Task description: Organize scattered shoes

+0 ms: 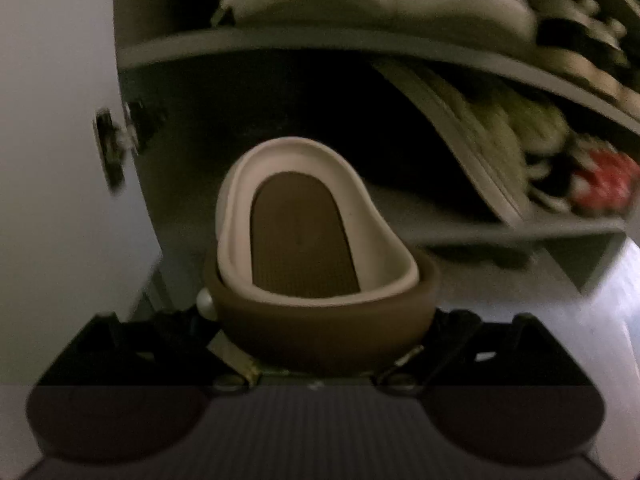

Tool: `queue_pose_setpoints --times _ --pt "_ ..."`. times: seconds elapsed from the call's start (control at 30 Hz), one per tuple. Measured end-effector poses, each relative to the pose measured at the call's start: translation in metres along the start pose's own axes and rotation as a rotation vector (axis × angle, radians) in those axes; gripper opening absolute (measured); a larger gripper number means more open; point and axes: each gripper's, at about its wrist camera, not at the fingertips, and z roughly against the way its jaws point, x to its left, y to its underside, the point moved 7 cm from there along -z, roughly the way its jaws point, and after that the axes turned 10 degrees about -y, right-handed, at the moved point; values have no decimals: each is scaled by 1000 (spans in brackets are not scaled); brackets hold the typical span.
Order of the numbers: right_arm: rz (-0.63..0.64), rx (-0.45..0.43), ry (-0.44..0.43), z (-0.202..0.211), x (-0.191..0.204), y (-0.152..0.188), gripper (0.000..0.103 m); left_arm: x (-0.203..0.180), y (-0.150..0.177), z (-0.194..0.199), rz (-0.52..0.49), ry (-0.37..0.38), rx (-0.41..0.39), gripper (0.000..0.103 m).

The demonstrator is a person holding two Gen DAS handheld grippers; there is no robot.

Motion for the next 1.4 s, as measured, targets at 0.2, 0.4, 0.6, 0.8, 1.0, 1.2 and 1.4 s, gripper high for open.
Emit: queue_pose_setpoints --times 0.2,0.4,0.6,0.8,1.0,1.2,1.4 --pt "-25 -41 -15 -2 0 -7 93 -6 -42 -46 18 -111 25 94" --pt "-63 -87 9 -4 1 -7 95 -21 -72 -82 -48 -196 40 92" --pt "-53 -97 4 -3 0 -7 95 -29 -79 -87 -64 -212 41 92" --pt "-58 -114 -8 2 -1 -2 94 -16 -73 -79 -24 -242 2 91" --pt "-61 -132 1 1 2 -2 94 -10 -73 -58 68 -246 -177 88" --pt "-64 -142 -1 2 2 0 94 -22 -89 -35 72 -291 -331 88" --pt "-51 -148 5 2 4 0 95 -34 -81 -26 110 -266 -336 88"
